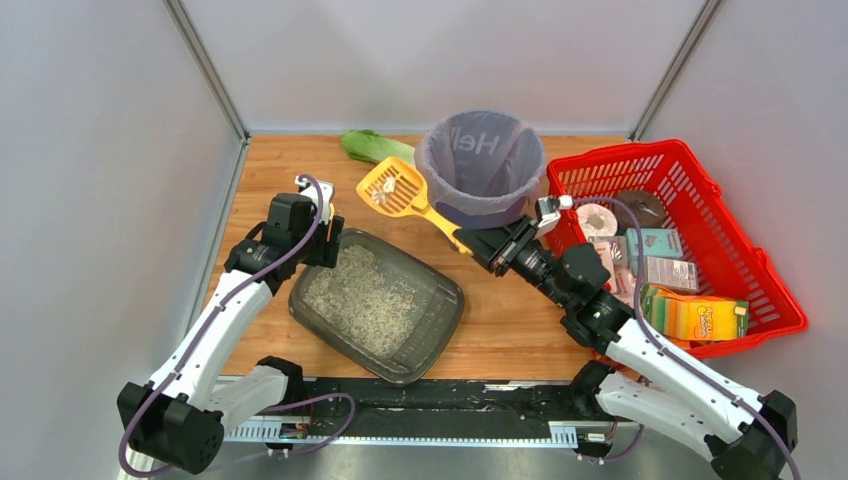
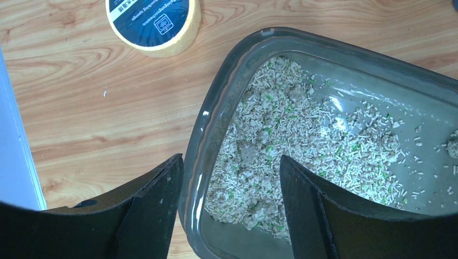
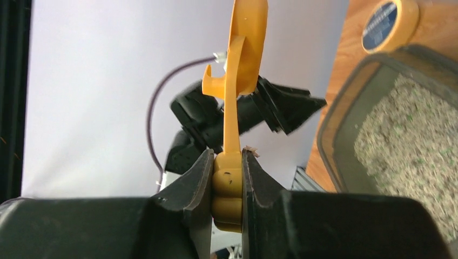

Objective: Clean the litter box

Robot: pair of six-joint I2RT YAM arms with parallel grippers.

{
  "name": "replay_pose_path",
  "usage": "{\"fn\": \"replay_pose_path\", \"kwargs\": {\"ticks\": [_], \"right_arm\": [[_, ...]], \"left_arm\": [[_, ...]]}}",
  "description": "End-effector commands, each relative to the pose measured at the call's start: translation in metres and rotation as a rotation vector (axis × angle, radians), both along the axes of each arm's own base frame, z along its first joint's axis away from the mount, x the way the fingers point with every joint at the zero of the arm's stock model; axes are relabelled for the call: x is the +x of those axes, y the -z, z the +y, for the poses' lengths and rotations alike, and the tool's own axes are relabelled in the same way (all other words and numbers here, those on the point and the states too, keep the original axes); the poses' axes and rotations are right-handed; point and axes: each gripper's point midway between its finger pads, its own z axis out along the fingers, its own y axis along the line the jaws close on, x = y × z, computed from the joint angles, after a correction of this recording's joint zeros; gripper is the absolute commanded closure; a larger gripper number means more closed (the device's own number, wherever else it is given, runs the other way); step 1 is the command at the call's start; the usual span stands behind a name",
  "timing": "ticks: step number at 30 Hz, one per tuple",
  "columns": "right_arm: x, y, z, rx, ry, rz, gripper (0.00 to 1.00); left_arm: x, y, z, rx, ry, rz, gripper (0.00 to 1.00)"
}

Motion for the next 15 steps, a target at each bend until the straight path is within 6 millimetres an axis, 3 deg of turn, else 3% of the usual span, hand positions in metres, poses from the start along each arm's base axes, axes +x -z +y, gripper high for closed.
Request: {"fn": "replay_pose_path", "kwargs": {"ticks": [1, 6, 9, 13, 14, 15], "right_arm": [[0.004, -0.069, -0.023, 0.1, 0.04, -0.151, 1.0], [0.023, -0.072, -0.05, 0.056, 0.151, -0.158, 1.0], [0.042, -0.068, -0.08, 0.007, 0.278, -0.157, 1.0], [0.057, -0.063, -0.109, -0.152, 0.423, -0.211, 1.0], [0.06, -0.052, -0.113, -0.205, 0.439, -0.186, 1.0], [0.062, -0.059, -0.121, -0.229, 0.469, -0.202, 1.0]], "left_arm": [[0.004, -0.009, -0.002, -0.006, 0.01, -0.038, 0.26], [0.004, -0.009, -0.003, -0.009, 0.011, -0.039, 0.26], [0.004, -0.009, -0.004, -0.012, 0.014, -0.038, 0.26], [0.004, -0.009, -0.004, -0.014, 0.014, -0.037, 0.26], [0.004, -0.009, -0.004, -0.014, 0.014, -0.036, 0.26], [0.004, -0.009, -0.004, -0.015, 0.015, -0.036, 0.26]]}}
